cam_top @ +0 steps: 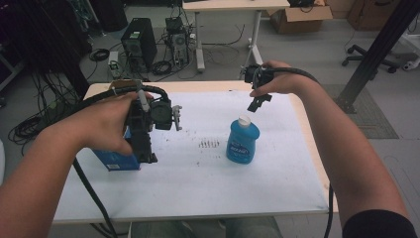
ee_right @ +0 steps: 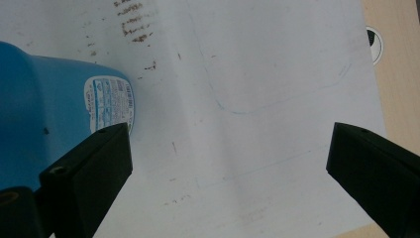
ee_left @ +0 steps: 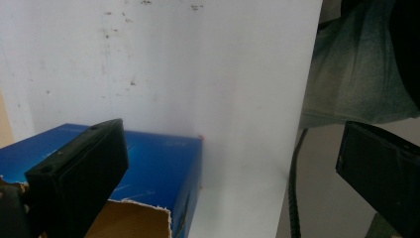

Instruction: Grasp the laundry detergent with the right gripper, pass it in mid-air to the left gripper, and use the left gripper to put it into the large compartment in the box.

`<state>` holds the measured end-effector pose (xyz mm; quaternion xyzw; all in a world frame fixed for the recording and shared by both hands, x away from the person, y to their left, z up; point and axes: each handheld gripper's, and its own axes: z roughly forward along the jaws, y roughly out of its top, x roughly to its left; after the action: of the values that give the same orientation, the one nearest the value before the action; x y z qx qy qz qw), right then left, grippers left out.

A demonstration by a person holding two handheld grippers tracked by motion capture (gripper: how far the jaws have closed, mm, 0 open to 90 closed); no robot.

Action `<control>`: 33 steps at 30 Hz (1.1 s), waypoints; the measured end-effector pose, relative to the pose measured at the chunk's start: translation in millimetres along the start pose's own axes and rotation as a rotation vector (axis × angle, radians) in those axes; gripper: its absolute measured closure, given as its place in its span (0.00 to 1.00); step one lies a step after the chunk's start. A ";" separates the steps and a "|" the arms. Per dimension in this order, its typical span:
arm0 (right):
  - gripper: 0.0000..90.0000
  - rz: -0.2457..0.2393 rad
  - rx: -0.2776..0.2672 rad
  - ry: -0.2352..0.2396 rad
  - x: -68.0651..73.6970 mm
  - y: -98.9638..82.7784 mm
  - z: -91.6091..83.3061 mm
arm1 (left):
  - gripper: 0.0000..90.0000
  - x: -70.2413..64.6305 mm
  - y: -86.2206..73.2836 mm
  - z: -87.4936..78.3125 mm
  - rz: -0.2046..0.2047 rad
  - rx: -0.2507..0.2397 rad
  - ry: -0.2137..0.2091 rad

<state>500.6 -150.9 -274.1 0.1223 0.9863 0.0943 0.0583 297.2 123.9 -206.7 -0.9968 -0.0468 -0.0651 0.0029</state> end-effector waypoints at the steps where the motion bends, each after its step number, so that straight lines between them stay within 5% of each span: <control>1: 0.04 0.002 0.002 -0.002 -0.6 0.2 0.0 | 0.00 0.8 0.2 0.3 0.003 0.001 0.000; 12: 0.04 0.003 0.005 -0.018 -1.8 -2.4 -2.6 | 0.00 1.8 2.1 3.4 0.010 -0.004 -0.001; 33: 0.05 0.070 -0.037 -0.024 22.0 -64.6 -11.3 | 0.00 -10.3 11.2 18.3 0.036 -0.001 -0.009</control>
<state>462.9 -208.8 -278.1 0.1566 0.9787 0.1133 0.0690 290.4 112.0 -226.1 -0.9977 -0.0287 -0.0607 0.0035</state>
